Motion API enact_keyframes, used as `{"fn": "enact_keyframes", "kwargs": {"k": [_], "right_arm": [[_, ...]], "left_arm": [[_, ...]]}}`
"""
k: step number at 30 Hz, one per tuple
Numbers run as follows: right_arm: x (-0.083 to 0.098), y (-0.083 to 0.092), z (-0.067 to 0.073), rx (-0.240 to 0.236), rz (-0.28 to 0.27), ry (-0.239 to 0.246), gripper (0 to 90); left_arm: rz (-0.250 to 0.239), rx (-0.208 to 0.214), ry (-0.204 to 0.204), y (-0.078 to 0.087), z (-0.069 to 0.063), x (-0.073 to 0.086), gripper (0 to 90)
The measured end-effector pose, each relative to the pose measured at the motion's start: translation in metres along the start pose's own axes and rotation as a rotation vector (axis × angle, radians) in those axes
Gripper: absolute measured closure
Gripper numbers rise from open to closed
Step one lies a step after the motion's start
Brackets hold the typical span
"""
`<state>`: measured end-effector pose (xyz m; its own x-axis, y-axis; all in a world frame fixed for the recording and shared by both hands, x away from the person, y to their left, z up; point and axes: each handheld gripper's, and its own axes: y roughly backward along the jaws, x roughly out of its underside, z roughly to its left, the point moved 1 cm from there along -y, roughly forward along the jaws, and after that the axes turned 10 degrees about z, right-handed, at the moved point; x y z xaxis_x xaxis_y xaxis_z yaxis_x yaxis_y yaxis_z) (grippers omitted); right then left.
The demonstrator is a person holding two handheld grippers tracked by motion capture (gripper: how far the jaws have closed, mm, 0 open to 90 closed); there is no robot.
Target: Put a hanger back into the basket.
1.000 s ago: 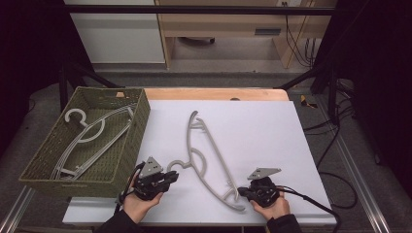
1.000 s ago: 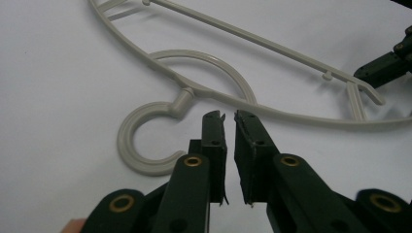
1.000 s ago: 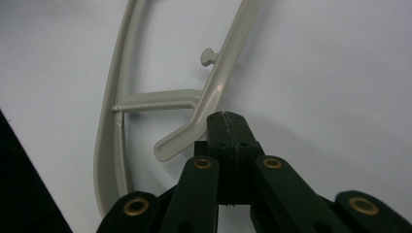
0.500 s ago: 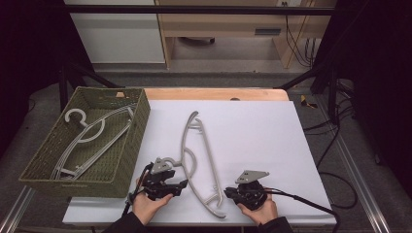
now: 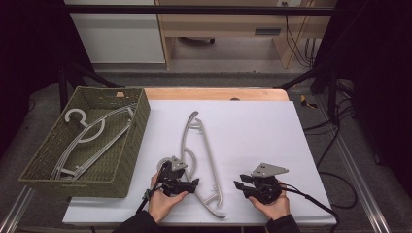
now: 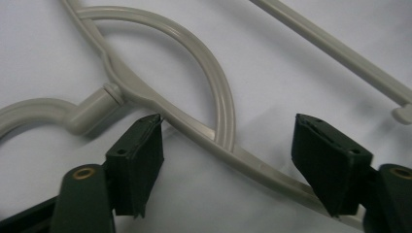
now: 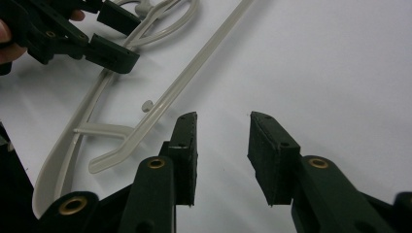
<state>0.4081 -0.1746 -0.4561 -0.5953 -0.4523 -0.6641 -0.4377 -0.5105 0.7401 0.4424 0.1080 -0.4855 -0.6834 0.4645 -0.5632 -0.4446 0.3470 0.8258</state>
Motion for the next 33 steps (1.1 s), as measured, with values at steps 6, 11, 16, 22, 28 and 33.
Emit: {"fn": "enact_keyframes", "kwargs": {"k": [6,11,16,22,28,33], "right_arm": [[-0.001,0.004,-0.004,0.015,-0.025,-0.013,52.3],[-0.002,0.009,-0.006,0.031,-0.062,-0.016,41.7],[-0.002,0.015,-0.010,0.042,-0.085,-0.026,38.0],[-0.002,0.017,-0.013,0.041,-0.094,-0.025,37.3],[-0.001,0.017,-0.013,0.046,-0.092,-0.028,36.8],[-0.001,0.017,-0.015,0.042,-0.095,-0.030,34.8]], "left_arm": [[0.044,-0.044,-0.020,0.001,-0.001,-0.004,39.4],[0.022,-0.046,-0.027,-0.001,0.009,-0.009,50.4],[0.036,-0.042,-0.051,-0.001,0.012,-0.013,50.9],[0.007,-0.013,-0.076,-0.006,0.022,-0.017,51.7],[-0.029,0.042,-0.072,-0.015,0.039,-0.027,52.3],[-0.037,0.052,-0.003,-0.015,0.042,-0.029,54.4]]}}
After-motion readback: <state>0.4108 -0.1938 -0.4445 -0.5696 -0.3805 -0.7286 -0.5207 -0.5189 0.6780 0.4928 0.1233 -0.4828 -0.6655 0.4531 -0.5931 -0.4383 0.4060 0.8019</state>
